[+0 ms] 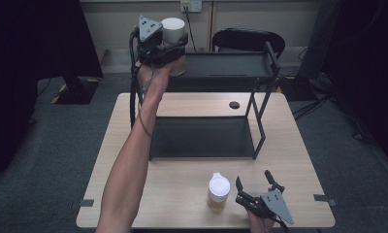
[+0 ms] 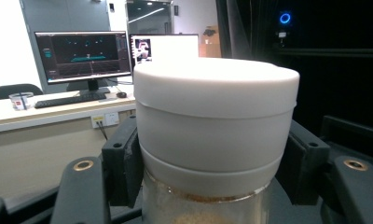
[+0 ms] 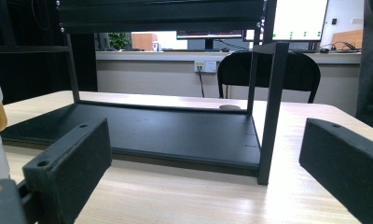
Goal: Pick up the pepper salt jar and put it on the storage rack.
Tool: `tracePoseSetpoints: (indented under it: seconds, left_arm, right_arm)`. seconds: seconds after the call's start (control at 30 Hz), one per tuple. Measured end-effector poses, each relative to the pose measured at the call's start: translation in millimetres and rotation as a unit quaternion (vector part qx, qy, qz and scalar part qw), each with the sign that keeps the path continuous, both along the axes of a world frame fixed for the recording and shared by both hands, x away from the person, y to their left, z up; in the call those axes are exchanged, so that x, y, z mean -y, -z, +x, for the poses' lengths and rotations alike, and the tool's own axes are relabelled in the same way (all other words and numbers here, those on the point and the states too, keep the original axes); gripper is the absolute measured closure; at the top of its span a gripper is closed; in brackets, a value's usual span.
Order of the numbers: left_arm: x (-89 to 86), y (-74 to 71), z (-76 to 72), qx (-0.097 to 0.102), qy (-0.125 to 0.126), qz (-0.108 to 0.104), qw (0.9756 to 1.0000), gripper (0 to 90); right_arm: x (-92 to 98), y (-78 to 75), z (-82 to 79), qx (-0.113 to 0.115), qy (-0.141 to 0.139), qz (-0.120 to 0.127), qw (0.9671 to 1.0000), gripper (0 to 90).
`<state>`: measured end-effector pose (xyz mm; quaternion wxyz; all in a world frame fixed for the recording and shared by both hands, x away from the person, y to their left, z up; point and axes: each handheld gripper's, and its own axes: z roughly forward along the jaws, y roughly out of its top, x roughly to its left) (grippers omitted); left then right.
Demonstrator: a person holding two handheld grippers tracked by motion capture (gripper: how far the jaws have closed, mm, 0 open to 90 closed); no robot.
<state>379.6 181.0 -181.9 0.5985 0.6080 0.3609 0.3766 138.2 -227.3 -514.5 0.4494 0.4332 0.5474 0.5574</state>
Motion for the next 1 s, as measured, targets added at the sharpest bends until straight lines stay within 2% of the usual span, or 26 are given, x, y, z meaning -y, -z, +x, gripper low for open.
tracePoseSetpoints:
  seconds: [0.07,0.43,0.63,0.8,0.9,1.0]
  left_arm:
    - [-1.3,1.9,1.0,-0.004,0.003,-0.008,1.0000,34.9]
    - [-2.4,6.4,1.7,-0.003,0.001,-0.017,0.9999,34.9]
    - [-3.5,1.7,2.0,-0.011,0.003,-0.011,0.9999,34.6]
    - [-3.1,3.1,1.9,-0.012,0.003,-0.017,0.9998,34.1]
    - [-4.3,3.4,2.3,-0.019,0.003,-0.029,0.9994,30.9]
    - [-3.6,6.6,0.6,-0.009,0.002,-0.027,0.9996,24.9]
  right_arm:
    - [0.0,0.0,0.0,0.000,0.000,0.000,1.0000,0.8]
    - [-0.1,0.0,-0.1,0.000,0.000,0.000,1.0000,0.8]
    - [0.0,0.0,0.0,0.000,0.000,0.000,1.0000,0.8]
    - [0.0,0.0,-0.1,0.000,0.000,0.000,1.0000,0.8]
    - [0.0,0.0,0.0,0.000,0.000,0.000,1.0000,0.8]
    - [0.0,0.0,0.0,0.000,0.000,0.000,1.0000,0.8]
